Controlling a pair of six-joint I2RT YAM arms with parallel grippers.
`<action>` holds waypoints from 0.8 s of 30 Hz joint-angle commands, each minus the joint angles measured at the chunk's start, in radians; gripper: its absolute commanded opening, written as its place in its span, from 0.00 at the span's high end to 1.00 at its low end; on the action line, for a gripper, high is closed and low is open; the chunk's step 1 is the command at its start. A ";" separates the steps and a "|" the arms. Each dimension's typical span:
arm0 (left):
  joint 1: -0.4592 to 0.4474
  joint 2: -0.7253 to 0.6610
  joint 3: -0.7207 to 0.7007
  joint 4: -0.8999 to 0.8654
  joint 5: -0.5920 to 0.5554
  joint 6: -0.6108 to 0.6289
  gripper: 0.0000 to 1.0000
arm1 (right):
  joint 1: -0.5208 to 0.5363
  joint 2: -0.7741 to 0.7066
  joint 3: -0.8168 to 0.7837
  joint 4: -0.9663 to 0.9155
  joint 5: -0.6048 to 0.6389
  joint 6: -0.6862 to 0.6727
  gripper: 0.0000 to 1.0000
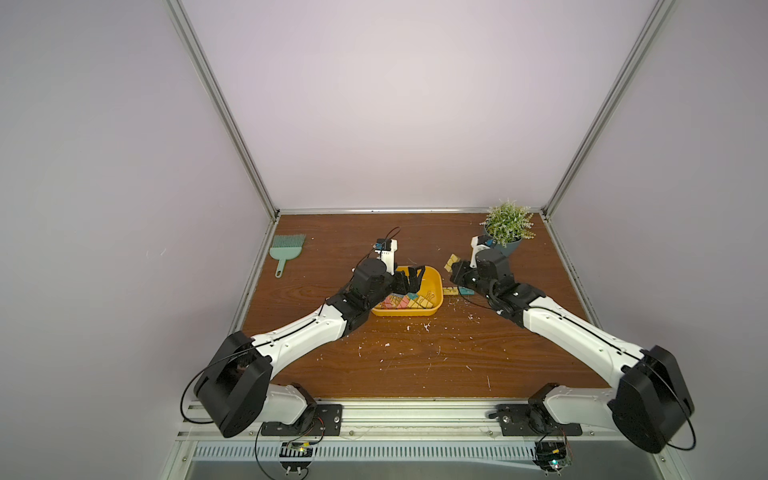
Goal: Take out the binder clips from the storage box
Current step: Pick up the binder clip from the storage box, then place the binder clip at the center of the board.
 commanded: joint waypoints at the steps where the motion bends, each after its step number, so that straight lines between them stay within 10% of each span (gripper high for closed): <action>1: -0.067 0.083 0.100 -0.047 0.019 0.061 0.00 | -0.084 -0.080 -0.077 0.077 0.008 0.072 1.00; 10: -0.222 0.396 0.496 -0.305 0.051 0.202 0.00 | -0.286 -0.135 -0.320 0.249 -0.136 0.283 1.00; 24: -0.244 0.413 0.482 -0.267 -0.034 0.207 0.00 | -0.374 0.098 -0.412 0.476 -0.274 0.554 1.00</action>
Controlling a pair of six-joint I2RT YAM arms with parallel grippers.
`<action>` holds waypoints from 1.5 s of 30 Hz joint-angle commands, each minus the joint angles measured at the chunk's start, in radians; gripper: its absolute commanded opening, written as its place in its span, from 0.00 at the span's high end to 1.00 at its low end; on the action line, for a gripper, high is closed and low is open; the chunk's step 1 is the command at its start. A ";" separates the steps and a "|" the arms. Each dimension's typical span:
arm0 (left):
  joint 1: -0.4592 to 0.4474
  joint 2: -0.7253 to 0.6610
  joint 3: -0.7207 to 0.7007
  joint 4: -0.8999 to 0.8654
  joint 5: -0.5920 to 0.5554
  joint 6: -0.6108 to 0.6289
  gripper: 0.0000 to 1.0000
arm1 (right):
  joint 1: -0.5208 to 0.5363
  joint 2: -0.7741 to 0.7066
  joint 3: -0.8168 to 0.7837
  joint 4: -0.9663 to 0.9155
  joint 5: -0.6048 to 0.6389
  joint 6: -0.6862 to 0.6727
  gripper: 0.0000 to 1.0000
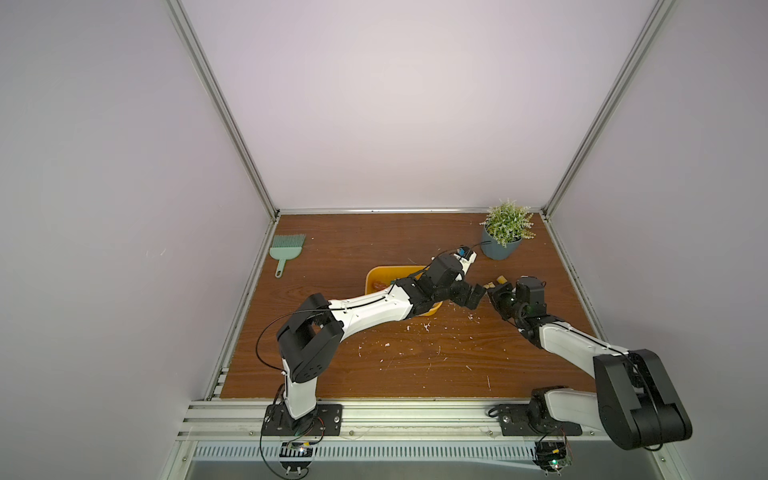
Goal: Take out the binder clips from the storage box
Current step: Place the binder clip at the center of the board.
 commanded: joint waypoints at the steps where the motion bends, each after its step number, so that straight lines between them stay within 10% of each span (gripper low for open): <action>1: 0.000 -0.028 -0.021 0.013 -0.033 0.014 0.00 | -0.004 0.040 -0.001 0.111 -0.021 0.091 1.00; 19: 0.001 -0.031 -0.033 -0.001 -0.001 0.029 0.00 | -0.005 0.184 0.002 0.207 -0.012 0.224 1.00; 32: 0.000 -0.041 -0.045 -0.003 0.007 0.027 0.00 | -0.003 0.147 -0.004 0.177 0.009 0.224 0.82; 45: 0.001 -0.048 -0.057 -0.006 -0.003 0.029 0.00 | -0.004 0.099 0.013 0.091 -0.099 0.083 0.77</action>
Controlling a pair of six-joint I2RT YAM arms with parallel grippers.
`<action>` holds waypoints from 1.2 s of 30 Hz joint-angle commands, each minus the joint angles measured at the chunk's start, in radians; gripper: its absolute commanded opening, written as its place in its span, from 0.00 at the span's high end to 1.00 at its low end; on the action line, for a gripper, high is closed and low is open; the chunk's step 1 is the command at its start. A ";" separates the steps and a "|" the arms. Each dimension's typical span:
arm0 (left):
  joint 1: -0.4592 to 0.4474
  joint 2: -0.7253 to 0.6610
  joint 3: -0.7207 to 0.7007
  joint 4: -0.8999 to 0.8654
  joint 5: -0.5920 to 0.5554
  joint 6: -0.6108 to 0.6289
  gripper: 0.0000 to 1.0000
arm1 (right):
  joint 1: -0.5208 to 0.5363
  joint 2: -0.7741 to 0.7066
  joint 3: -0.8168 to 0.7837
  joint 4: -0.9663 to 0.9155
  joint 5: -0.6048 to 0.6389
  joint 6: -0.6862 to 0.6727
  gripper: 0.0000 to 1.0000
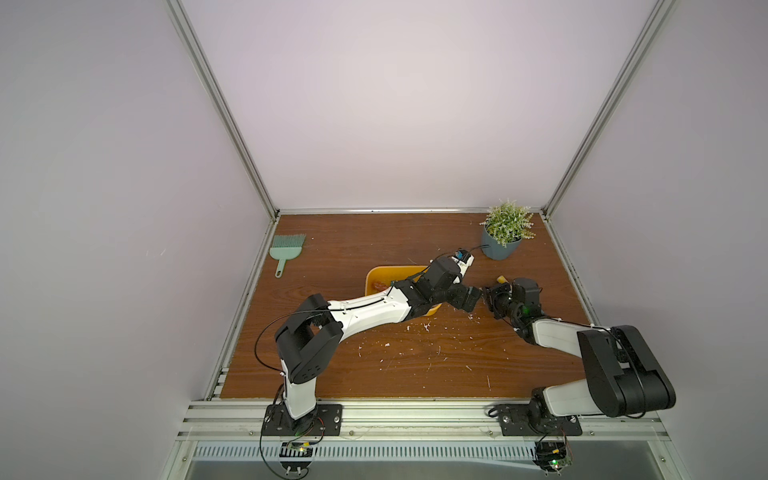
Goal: Take out the binder clips from the storage box
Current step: Place the binder clip at the center of the board, then pick up the binder clip from the storage box.
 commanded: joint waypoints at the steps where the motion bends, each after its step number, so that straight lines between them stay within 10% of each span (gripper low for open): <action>1: 0.002 -0.038 -0.014 -0.010 -0.004 0.012 0.00 | -0.003 -0.030 0.020 -0.066 -0.041 -0.096 0.77; 17: 0.128 -0.256 -0.296 0.149 -0.128 -0.113 0.00 | 0.044 -0.221 0.168 -0.351 -0.093 -0.473 0.73; 36: 0.262 -0.487 -0.616 0.304 -0.176 -0.326 0.00 | 0.467 0.155 0.713 -0.835 0.157 -1.005 0.77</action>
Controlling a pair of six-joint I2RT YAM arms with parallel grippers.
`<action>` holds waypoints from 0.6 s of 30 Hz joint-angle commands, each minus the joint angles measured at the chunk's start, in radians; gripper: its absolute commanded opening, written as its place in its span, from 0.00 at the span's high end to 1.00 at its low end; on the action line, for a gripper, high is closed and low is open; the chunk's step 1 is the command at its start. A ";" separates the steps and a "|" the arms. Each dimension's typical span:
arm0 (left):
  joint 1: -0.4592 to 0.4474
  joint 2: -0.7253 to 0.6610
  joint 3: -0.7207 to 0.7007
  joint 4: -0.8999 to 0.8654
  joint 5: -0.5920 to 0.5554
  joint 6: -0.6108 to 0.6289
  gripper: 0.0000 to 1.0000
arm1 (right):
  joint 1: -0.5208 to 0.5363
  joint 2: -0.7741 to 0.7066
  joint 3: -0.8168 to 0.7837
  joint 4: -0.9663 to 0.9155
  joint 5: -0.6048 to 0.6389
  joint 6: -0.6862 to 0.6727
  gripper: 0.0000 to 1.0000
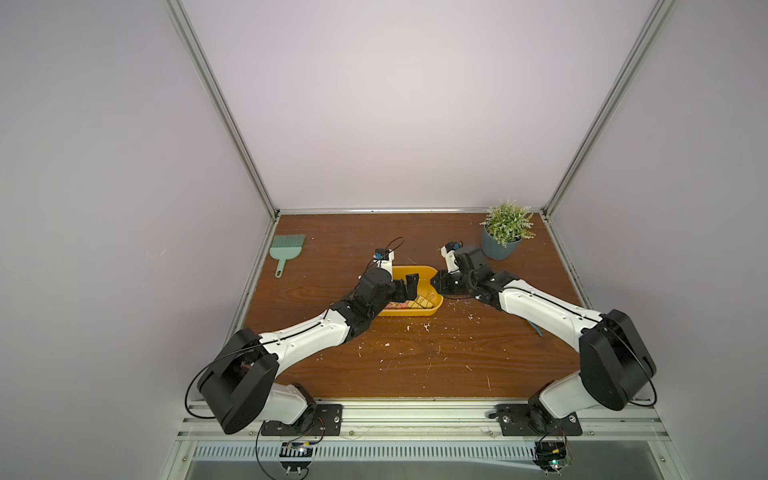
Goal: Take out the binder clips from the storage box
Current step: Pick up the binder clip from the storage box.
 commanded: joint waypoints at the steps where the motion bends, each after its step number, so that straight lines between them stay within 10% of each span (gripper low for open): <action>1: 0.013 -0.030 -0.034 0.046 -0.007 -0.061 0.00 | 0.017 0.034 0.081 -0.133 0.078 -0.129 0.77; 18: 0.014 -0.036 -0.088 0.096 0.046 -0.121 0.00 | 0.039 0.228 0.252 -0.278 0.112 -0.212 0.72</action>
